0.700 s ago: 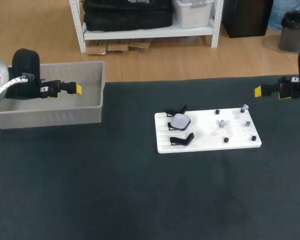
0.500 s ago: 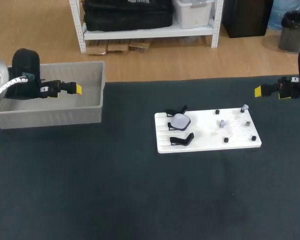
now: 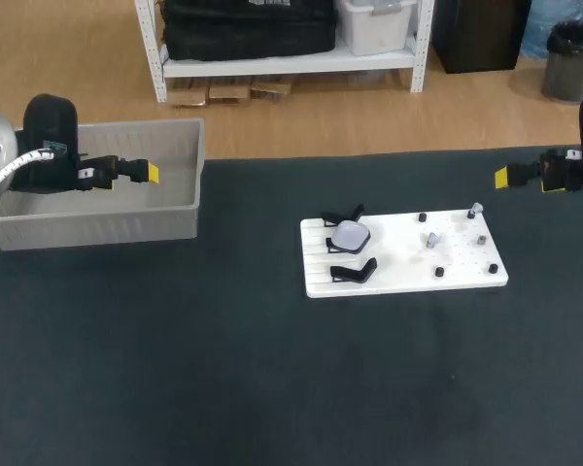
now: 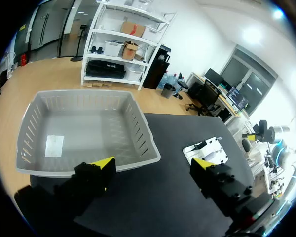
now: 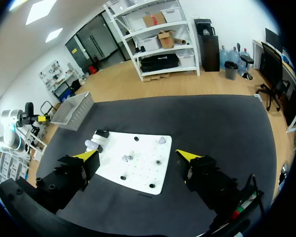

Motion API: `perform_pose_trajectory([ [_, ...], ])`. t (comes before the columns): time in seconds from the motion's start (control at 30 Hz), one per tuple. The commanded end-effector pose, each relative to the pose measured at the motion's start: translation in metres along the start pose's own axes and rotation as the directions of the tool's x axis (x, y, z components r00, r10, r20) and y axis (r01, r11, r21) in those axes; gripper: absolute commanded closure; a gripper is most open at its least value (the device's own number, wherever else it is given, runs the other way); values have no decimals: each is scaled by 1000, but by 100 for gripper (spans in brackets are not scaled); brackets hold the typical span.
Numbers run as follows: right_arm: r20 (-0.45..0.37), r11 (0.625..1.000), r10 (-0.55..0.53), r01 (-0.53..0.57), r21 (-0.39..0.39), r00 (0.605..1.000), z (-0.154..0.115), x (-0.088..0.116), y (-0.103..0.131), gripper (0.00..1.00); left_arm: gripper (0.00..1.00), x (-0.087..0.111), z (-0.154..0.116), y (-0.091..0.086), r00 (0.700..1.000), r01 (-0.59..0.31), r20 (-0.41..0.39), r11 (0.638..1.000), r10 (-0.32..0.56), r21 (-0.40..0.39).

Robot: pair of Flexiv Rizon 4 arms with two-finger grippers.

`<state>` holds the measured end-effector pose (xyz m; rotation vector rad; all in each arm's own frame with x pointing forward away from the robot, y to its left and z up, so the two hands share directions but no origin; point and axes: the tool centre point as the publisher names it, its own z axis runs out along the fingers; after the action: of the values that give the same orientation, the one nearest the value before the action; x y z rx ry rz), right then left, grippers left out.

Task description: Pick up each earbud case from the left stands, insert the matching earbuds, close the lid, and place the case in the box.

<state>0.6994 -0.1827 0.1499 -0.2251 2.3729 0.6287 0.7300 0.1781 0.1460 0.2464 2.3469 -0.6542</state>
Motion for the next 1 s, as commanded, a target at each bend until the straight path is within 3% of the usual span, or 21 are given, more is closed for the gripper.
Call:
perform_pose_trajectory([
  [0.03, -1, 1000, -1, 1, -4, 1000, 0, 0, -1, 0, 0, -3, -9, -14, 972, -183, 178, 968, 151, 174],
  [0.07, -1, 1000, -1, 1, -4, 1000, 0, 0, -1, 0, 0, -3, -12, -17, 954, -238, 240, 943, 181, 235],
  [0.13, -1, 1000, -1, 1, -4, 1000, 0, 0, -1, 0, 0, -2, -14, -22, 877, -429, 365, 853, 314, 297],
  [0.23, -1, 1000, -1, 1, -4, 1000, 0, 0, -1, 0, 0, -2, -14, -28, 803, -576, 450, 706, 391, 413],
  [0.43, -1, 1000, -1, 1, -4, 1000, 0, 0, -1, 0, 0, 2, -11, -55, 659, -748, 506, 412, 557, 521],
  [0.57, -1, 1000, -1, 1, -4, 1000, 0, 0, -1, 0, 0, 7, -7, -82, 552, -805, 496, 272, 670, 528],
  [0.63, -1, 1000, -1, 1, -4, 1000, 0, 0, -1, 0, 0, 12, -4, -96, 521, -813, 467, 250, 714, 525],
  [0.7, -1, 1000, -1, 1, -4, 1000, 0, 0, -1, 0, 0, 18, 0, -108, 505, -814, 412, 260, 759, 520],
  [1.0, -1, 1000, -1, 1, -4, 1000, 0, 0, -1, 0, 0, 18, 0, -108, 505, -814, 412, 260, 759, 520],
])
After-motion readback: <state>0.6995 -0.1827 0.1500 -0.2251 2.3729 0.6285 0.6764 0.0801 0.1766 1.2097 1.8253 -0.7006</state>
